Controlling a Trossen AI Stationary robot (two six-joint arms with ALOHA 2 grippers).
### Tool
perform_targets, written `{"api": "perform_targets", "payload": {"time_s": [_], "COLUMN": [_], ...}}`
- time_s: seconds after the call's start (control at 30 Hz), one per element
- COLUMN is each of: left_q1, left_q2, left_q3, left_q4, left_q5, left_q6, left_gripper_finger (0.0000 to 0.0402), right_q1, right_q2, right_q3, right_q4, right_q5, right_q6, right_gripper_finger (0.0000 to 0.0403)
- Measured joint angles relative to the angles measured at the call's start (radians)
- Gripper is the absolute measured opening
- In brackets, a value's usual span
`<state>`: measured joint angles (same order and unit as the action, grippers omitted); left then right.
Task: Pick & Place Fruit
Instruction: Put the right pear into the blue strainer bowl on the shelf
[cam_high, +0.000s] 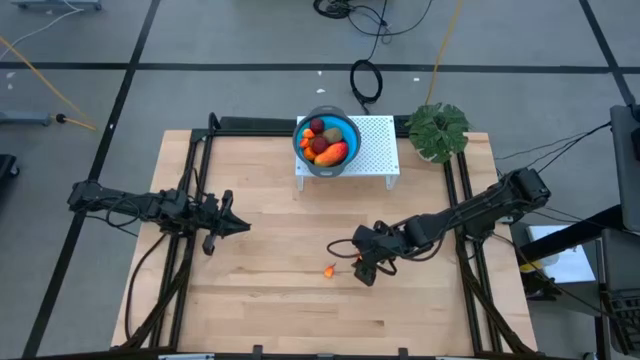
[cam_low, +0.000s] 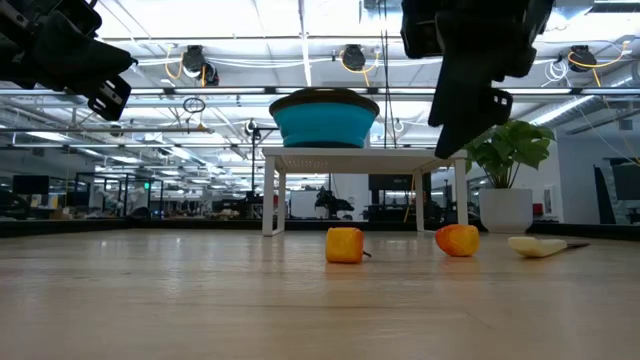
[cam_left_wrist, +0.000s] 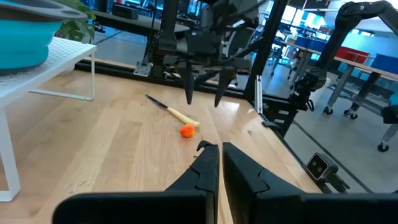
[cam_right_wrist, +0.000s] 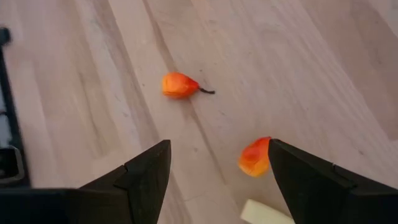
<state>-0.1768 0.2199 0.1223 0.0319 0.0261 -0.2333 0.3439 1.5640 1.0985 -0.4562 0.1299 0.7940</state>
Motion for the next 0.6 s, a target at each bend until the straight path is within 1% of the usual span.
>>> {"api": "perform_targets", "payload": {"time_s": [0.27, 0.47, 0.6], "left_q1": [0.0, 0.0, 0.0], "left_q2": [0.0, 0.0, 0.0], "left_q3": [0.0, 0.0, 0.0], "left_q4": [-0.001, -0.002, -0.003], "left_q5": [-0.009, -0.009, -0.01], "left_q6": [-0.001, -0.011, -0.013], "left_gripper_finger": [0.0019, 0.0019, 0.0019], "right_q1": [-0.017, -0.03, -0.035], "right_q2": [0.108, 0.177, 0.201], "right_q3": [0.0, 0.0, 0.0], "right_q4": [-0.017, -0.02, -0.026], "right_q5": [0.0, 0.0, -0.001], "right_q6": [-0.045, -0.043, -0.013], "right_gripper_finger": [0.0265, 0.0265, 0.0265]}}
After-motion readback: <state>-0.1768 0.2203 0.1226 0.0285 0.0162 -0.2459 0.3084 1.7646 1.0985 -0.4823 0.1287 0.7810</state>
